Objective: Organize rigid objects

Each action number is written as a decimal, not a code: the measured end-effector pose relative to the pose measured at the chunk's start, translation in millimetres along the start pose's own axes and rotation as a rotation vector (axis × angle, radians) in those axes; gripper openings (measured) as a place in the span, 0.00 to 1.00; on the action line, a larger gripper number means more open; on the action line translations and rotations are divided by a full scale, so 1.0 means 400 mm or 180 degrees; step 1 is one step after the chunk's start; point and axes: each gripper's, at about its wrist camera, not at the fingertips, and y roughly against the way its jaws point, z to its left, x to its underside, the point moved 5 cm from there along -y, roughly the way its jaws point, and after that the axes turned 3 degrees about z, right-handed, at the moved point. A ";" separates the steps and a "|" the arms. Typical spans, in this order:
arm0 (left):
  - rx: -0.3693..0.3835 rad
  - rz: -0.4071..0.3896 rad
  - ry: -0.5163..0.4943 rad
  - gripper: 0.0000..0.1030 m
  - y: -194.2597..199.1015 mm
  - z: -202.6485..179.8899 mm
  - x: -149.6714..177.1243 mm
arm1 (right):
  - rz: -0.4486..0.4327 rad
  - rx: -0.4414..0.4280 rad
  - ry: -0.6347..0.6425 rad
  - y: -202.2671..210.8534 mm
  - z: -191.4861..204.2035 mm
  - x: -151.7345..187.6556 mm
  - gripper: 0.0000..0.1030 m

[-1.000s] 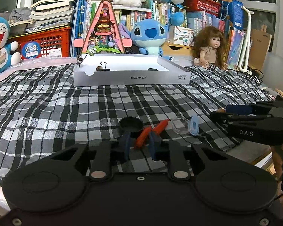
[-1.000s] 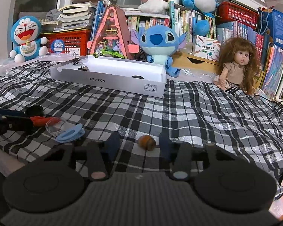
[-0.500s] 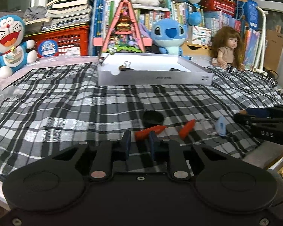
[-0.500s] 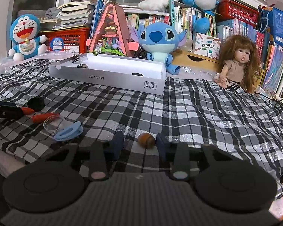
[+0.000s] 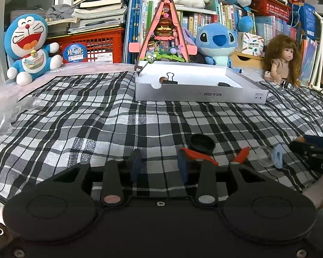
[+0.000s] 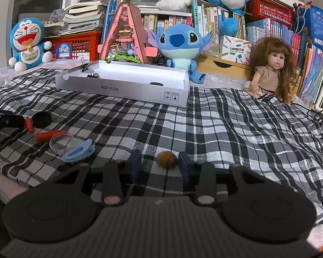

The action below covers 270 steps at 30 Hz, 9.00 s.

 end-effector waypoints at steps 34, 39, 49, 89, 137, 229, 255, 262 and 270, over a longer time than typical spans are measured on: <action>0.0408 -0.0118 -0.0484 0.14 0.002 -0.110 0.035 | -0.0037 0.0044 -0.0127 -0.011 -0.007 -0.002 0.28; 0.0428 -0.0107 -0.0453 0.11 0.005 -0.109 0.032 | -0.0047 0.0029 -0.0146 -0.009 -0.006 -0.005 0.25; 0.0425 -0.0106 -0.0407 0.10 0.015 -0.096 0.036 | -0.0053 0.0013 -0.0147 -0.005 -0.005 -0.006 0.25; -0.0217 -0.0224 0.0104 0.66 0.030 -0.060 0.026 | -0.0044 0.0008 -0.0228 -0.004 -0.005 -0.003 0.28; -0.0167 -0.0190 0.0095 0.40 -0.031 -0.070 0.013 | -0.0043 0.0006 -0.0262 -0.004 -0.012 -0.004 0.26; 0.0078 0.0597 0.0239 0.41 -0.595 -0.019 -0.480 | 0.0779 -0.0326 -0.1152 -0.573 -0.070 -0.436 0.26; -0.0010 0.0515 0.0152 0.54 -0.591 -0.016 -0.457 | 0.0697 -0.0263 -0.1075 -0.588 -0.071 -0.434 0.36; 0.0062 0.0384 0.0115 0.73 -0.522 -0.016 -0.460 | 0.0533 -0.0309 -0.0972 -0.522 -0.071 -0.443 0.58; 0.0114 0.0268 0.0033 0.77 -0.436 -0.027 -0.455 | 0.0377 -0.0400 -0.0917 -0.440 -0.075 -0.427 0.72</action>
